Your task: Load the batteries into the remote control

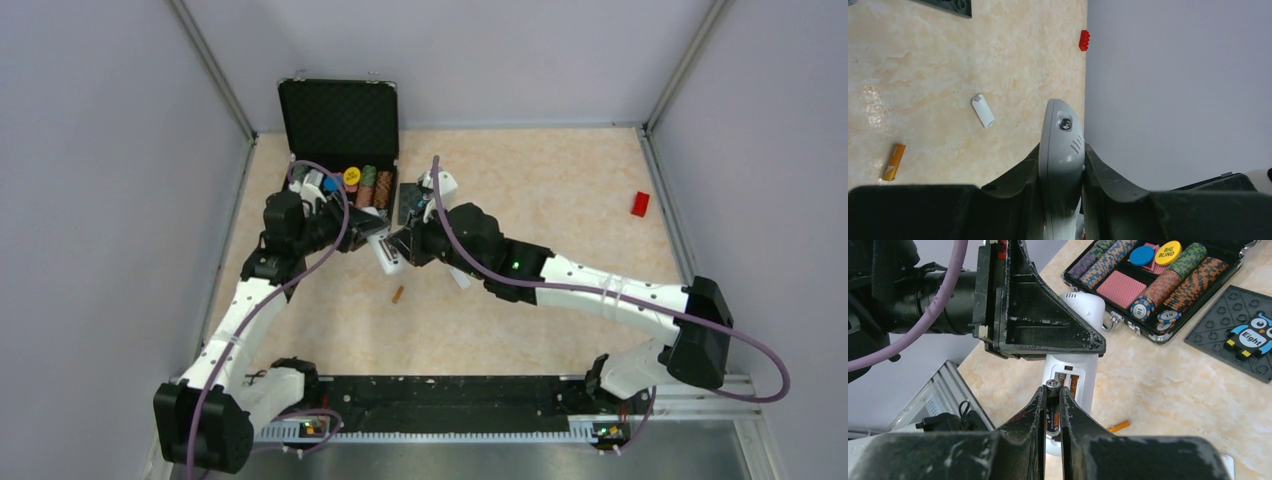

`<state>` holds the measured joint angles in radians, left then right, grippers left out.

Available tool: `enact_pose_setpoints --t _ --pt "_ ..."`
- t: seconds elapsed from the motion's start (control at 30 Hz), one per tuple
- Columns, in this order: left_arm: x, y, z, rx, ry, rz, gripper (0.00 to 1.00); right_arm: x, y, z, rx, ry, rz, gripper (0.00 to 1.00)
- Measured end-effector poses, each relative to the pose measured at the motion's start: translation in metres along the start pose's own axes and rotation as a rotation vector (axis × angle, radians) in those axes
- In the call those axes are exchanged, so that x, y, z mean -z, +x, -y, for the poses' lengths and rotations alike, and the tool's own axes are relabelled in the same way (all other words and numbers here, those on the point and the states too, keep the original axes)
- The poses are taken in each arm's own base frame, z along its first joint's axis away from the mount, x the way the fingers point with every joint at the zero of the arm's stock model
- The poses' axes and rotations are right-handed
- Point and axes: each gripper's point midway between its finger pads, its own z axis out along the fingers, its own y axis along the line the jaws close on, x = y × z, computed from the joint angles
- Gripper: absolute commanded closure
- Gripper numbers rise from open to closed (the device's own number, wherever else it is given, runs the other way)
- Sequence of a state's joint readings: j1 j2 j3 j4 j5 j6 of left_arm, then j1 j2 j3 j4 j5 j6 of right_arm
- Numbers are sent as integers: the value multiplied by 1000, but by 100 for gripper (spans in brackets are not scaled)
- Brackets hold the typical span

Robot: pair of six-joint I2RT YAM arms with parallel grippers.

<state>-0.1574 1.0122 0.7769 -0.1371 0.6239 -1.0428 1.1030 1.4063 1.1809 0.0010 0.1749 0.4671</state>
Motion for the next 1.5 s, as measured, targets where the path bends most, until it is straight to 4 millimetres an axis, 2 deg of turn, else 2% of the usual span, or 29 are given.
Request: enact_pose_setpoints --t 0.33,1.23,1.5 --pt "2 8 -1 22 -1 -41 100 -11 -6 0 12 16 23 90" --pt "3 10 -4 37 -21 -47 100 -19 17 7 31 32 -41 86" --pt "2 7 -11 17 -51 -26 100 -25 34 9 38 25 -97 86"
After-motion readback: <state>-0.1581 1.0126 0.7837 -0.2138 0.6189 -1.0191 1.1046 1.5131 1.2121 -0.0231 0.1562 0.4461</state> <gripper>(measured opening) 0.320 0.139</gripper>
